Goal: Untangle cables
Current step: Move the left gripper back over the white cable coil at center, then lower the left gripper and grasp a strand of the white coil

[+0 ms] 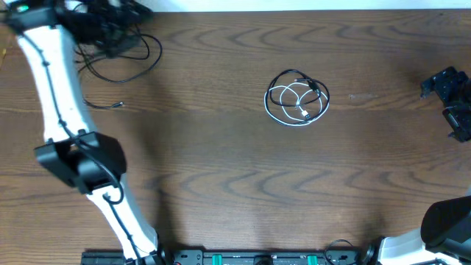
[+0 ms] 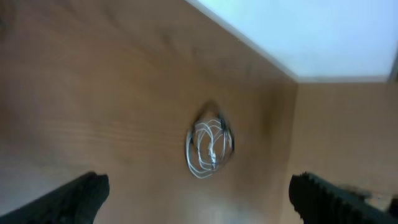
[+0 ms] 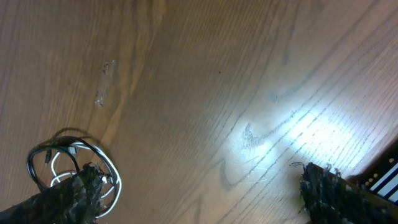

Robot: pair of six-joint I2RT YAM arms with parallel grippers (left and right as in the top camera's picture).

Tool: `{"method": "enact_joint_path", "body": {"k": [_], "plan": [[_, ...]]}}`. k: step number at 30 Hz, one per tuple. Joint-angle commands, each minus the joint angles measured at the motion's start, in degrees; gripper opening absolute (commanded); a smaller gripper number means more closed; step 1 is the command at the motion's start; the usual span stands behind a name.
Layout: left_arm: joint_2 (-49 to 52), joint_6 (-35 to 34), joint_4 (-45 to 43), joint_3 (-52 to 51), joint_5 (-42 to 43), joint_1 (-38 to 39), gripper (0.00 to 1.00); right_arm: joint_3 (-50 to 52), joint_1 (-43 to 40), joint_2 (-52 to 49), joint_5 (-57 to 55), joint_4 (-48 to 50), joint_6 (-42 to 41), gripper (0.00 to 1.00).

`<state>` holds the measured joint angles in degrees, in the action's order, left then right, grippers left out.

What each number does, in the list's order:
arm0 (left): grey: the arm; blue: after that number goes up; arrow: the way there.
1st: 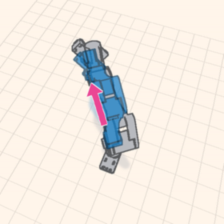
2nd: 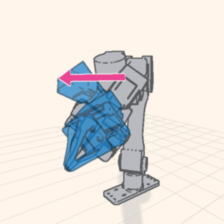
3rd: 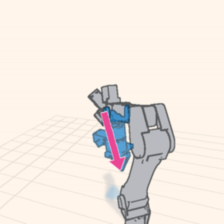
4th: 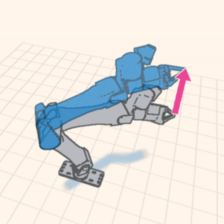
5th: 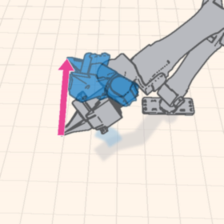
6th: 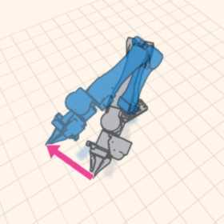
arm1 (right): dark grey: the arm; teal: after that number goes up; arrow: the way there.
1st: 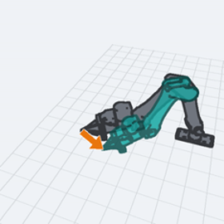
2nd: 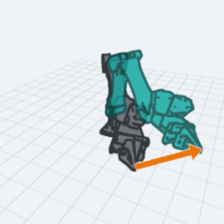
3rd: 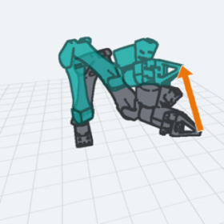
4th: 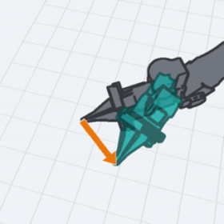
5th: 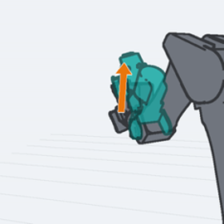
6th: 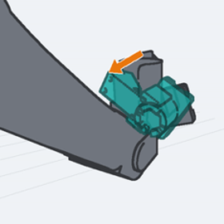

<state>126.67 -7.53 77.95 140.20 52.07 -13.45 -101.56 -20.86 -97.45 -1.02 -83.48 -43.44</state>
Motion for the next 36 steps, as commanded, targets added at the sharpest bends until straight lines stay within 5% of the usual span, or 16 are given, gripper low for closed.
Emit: {"method": "enact_joint_path", "body": {"k": [1,13,30,36], "plan": [[0.42,10.21,4.55,0.35,-4.92,7.13,0.98,0.02,0.07,0.04,-0.31,-0.09,-0.66,0.99],[3.52,10.71,1.55,-0.55,-40.19,36.02,0.98,0.02,0.07,0.04,-0.31,-0.09,-0.66,0.99],[14.99,14.08,-4.87,-0.55,-35.65,51.49,0.98,0.02,0.07,0.04,-0.31,-0.09,-0.66,0.99],[15.93,15.89,-11.58,-0.59,-42.12,53.55,0.98,0.02,0.07,0.04,-0.31,-0.09,-0.66,0.99]]}}
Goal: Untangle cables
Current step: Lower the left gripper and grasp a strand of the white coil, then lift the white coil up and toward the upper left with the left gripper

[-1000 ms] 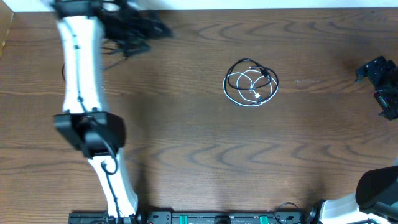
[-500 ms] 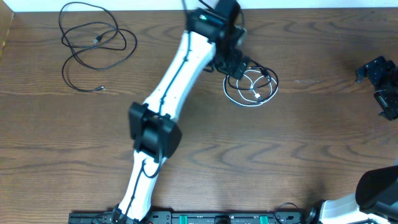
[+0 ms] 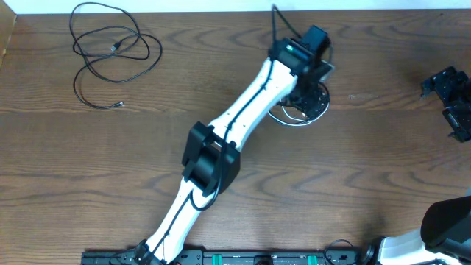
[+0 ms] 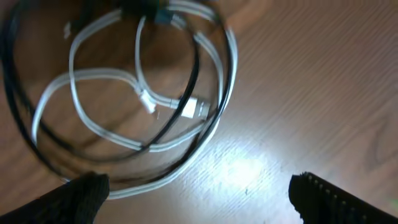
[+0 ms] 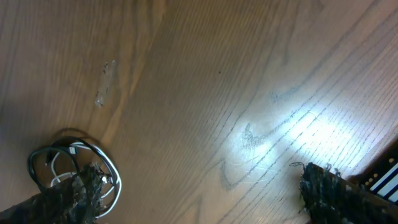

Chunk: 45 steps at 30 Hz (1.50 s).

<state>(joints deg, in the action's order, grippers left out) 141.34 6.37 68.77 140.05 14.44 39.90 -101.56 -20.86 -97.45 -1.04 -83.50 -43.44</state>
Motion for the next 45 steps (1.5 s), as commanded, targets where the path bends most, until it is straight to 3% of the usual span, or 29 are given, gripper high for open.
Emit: {"method": "enact_joint_path", "body": {"k": [1,13,19,25,31,33,45], "plan": [[1.49,1.99,-3.54,-0.44,-4.92,0.2,0.98,0.02,0.07,0.04,-0.28,-0.07,-0.66,0.99],[6.93,1.95,-8.04,-0.48,-4.63,0.15,0.96,0.02,0.07,0.04,-0.28,-0.07,-0.66,0.99],[7.78,1.07,-8.04,-0.5,-4.61,0.2,0.76,0.02,0.07,0.04,-0.28,-0.07,-0.66,0.99],[7.78,1.07,-8.0,-0.5,-4.63,0.2,0.31,0.02,0.07,0.04,-0.31,-0.07,-0.66,0.99],[7.78,1.09,-7.61,-0.5,-4.66,0.2,0.19,0.02,0.07,0.04,-0.28,-0.07,-0.66,0.99],[7.78,1.09,-7.43,-0.5,-4.66,0.17,0.08,0.02,0.07,0.04,-0.28,-0.07,-0.66,0.99],[-4.5,-4.04,-10.97,1.2,-4.61,0.13,0.08,0.02,0.07,0.04,-0.28,-0.07,-0.66,0.99]]}}
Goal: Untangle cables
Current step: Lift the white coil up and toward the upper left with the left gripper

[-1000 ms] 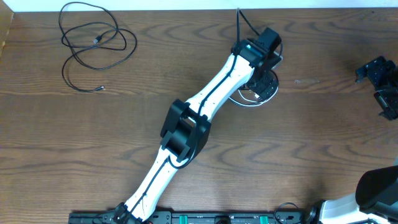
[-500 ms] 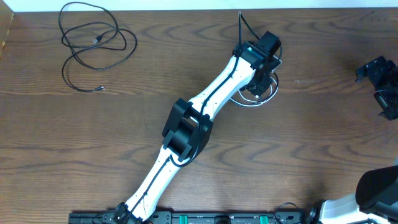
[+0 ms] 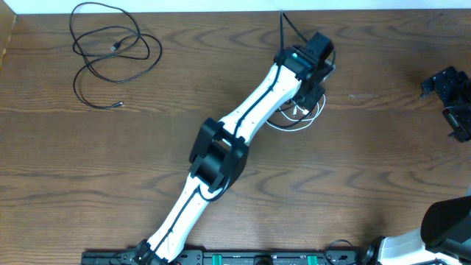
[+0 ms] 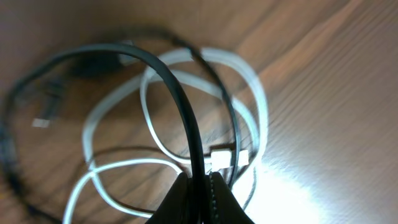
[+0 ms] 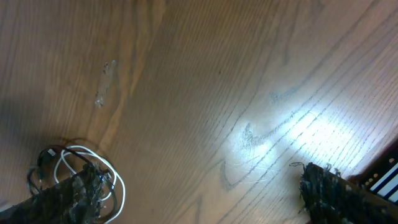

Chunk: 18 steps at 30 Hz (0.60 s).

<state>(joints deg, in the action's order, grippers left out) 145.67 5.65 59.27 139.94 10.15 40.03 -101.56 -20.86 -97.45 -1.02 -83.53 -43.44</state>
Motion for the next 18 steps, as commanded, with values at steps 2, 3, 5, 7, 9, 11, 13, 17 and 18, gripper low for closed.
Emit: {"method": "enact_joint_path", "body": {"k": [2,3,5,7,9,11,13,17,18], "plan": [[-11.96,-4.61,-3.13,1.31,-0.31,0.0,0.08,0.02,0.07,0.04,-0.31,-0.04,-0.66,0.99],[-13.73,-5.49,-4.07,1.31,-0.31,0.0,0.07,0.02,0.07,0.04,-0.31,-0.04,-0.66,0.99],[-16.41,-6.86,-5.49,1.31,-0.28,-0.04,0.07,0.02,0.07,0.04,-0.31,-0.04,-0.66,0.99],[-19.61,-7.67,-6.91,1.31,-0.13,-0.11,0.08,0.02,0.07,0.04,-0.31,-0.04,-0.66,0.99],[-22.23,-8.41,-8.09,1.31,-0.15,-0.22,0.07,0.02,0.07,0.04,-0.31,-0.04,-0.66,0.99],[-24.76,-8.57,-9.31,1.31,-0.15,-0.37,0.08,0.02,0.07,0.04,-0.31,-0.04,-0.66,0.99],[-27.06,-8.57,-10.32,1.31,-0.2,-0.66,0.08,0.02,0.07,0.04,-0.31,-0.04,-0.66,0.99],[-30.34,-12.17,-11.65,1.31,-0.39,-2.19,0.08,0.02,0.07,0.04,-0.31,-0.04,-0.66,0.99],[-30.75,-13.99,-11.78,1.31,-0.37,-2.67,0.07,0.02,0.07,0.04,-0.31,-0.04,-0.66,0.99]]}}
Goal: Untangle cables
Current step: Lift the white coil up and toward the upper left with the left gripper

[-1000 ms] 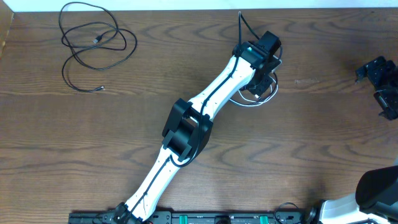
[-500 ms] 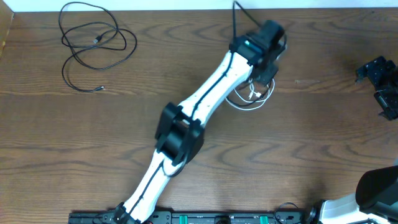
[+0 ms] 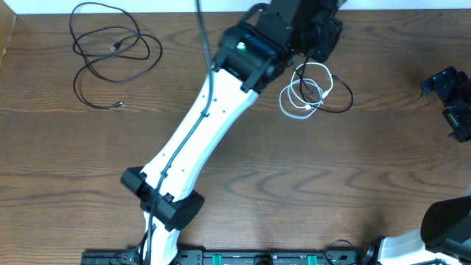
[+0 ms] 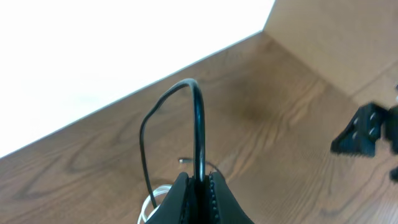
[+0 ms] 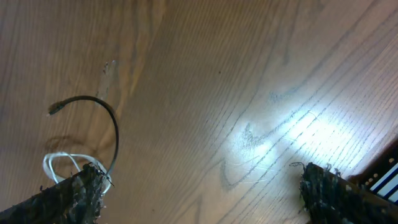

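My left gripper [image 4: 200,182] is shut on a black cable [image 4: 198,118], which arches up in front of the left wrist camera. Overhead, the left gripper [image 3: 322,33] hangs high over the table's far edge. Below it lies the white cable [image 3: 304,93] in a small coil, with the black cable [image 3: 343,107] curving out on its right side. In the right wrist view the black cable [image 5: 115,134] rises in an arc beside the white cable [image 5: 55,163]. My right gripper [image 5: 200,174] stands open at the right edge, well away from both.
A second black cable [image 3: 110,46] lies loosely looped at the far left corner. The wooden table [image 3: 243,184] ends at a white wall along its far edge. My right gripper [image 3: 450,99] sits near the right edge.
My left gripper, still shut on the black cable, is now much higher. The black cable arcs up and out to the right of the white coil, and the coil has shifted slightly right and farther back.
My left gripper was open at the far left corner, with the black and white cables coiled together mid-table. Then it was open right over that coil, then shut on the black cable low in it. Now it holds the cable raised. My right arm stayed still.
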Robot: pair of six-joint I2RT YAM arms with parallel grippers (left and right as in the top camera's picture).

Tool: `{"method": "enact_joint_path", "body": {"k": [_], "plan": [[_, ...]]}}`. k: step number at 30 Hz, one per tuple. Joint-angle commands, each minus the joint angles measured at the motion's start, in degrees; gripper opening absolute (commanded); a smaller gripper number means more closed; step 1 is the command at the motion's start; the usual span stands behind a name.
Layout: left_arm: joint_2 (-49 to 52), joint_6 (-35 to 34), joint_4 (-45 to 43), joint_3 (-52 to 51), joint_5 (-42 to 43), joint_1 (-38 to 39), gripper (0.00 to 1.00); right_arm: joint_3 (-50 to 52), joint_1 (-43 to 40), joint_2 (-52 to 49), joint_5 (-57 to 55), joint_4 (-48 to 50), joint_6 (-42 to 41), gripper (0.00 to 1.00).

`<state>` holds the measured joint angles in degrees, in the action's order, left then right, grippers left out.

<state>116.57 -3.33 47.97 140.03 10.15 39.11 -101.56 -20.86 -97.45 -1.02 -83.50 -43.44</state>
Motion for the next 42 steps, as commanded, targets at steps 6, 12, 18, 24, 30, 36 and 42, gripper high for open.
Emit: {"method": "enact_joint_path", "body": {"k": [6,12,18,24,30,36,42], "plan": [[-3.13,-10.12,-1.62,1.22,3.3,-5.05,0.08,0.02,0.07,0.04,-0.31,-0.07,-0.66,0.99],[-4.33,-14.4,-10.36,1.22,9.22,-8.44,0.08,0.02,0.07,0.04,-0.31,-0.07,-0.66,0.99],[-7.37,-11.28,-14.82,1.22,11.28,-9.31,0.08,0.02,0.07,0.04,-0.31,-0.07,-0.66,0.99],[-7.63,-0.2,-7.3,1.14,-6.16,-9.29,0.08,0.02,0.07,0.04,-0.31,-0.07,-0.66,0.99],[-5.66,3.78,3.69,1.07,-12.48,-9.03,0.07,0.02,0.07,0.04,-0.31,-0.07,-0.66,0.99],[-8.98,12.28,-0.11,1.11,-11.63,-5.68,0.08,0.02,0.07,0.04,-0.31,-0.07,-0.66,0.99],[-10.88,15.3,3.56,1.03,-11.5,-2.54,0.07,0.02,0.07,0.04,-0.31,-0.07,-0.66,0.99]]}}
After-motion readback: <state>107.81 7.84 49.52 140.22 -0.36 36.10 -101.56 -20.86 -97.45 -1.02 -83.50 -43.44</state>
